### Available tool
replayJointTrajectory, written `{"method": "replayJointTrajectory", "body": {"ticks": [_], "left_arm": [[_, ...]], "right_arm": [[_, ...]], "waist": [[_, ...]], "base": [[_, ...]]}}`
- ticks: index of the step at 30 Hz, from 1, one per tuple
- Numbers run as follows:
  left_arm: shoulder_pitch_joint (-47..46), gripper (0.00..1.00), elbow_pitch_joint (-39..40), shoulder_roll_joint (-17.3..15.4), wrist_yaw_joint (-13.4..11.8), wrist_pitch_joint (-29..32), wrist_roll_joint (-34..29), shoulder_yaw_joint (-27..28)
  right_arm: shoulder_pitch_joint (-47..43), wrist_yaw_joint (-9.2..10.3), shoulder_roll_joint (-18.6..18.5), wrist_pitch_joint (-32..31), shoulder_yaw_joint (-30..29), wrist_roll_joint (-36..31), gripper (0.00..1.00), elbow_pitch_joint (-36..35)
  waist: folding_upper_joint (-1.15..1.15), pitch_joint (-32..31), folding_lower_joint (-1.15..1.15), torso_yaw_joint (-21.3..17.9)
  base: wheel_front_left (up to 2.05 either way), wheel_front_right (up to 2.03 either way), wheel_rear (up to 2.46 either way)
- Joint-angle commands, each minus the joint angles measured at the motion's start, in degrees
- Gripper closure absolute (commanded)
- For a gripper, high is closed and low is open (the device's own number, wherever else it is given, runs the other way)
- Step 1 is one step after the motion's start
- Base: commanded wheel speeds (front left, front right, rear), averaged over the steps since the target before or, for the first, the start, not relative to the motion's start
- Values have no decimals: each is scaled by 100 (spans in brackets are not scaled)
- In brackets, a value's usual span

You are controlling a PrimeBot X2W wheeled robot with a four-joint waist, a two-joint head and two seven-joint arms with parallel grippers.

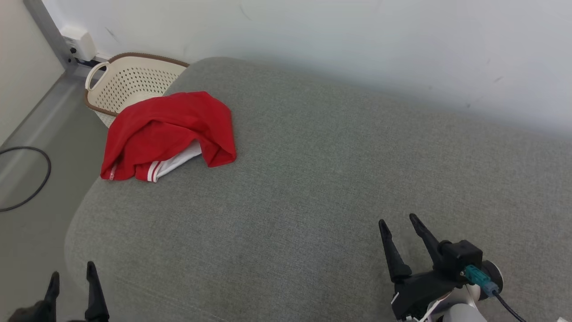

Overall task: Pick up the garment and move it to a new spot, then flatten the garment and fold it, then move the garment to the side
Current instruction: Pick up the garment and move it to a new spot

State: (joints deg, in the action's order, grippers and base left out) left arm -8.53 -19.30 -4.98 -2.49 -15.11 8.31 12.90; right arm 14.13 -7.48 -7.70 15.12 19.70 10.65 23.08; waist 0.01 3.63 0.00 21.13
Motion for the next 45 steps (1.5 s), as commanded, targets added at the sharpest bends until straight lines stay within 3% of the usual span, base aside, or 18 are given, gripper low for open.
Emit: {"method": "replayJointTrajectory", "body": {"ticks": [1, 16, 29, 42, 45], "left_arm": [[-136, 0, -79, -53, 36, -4, -48, 17], [-2447, 0, -1341, -981, 560, -4, -278, -116], [-4132, 0, -2902, -1525, 933, 344, -172, -601], [-5022, 0, -3835, -1797, 982, 953, 119, -836], [-5175, 0, -4016, -1809, 891, 1053, 194, -803]], "right_arm": [[101, -2, -61, 2, 20, 51, 0, -39], [674, -2, -481, 2, 285, 20, 0, -288], [828, -2, -687, 2, 139, 17, 0, -381], [963, -2, -788, 0, 1, 66, 0, -431], [997, -2, -775, -1, 14, 73, 0, -419]], "waist": [[-1, 132, 0, -103], [-1, 1054, 0, -787], [-1, 1623, 0, -1216], [-1, 1996, 0, -1461], [-1, 2078, 0, -1508]], "base": [[0, 0, 0], [0, 0, 0], [0, 0, 0], [0, 0, 0], [0, 0, 0]]}}
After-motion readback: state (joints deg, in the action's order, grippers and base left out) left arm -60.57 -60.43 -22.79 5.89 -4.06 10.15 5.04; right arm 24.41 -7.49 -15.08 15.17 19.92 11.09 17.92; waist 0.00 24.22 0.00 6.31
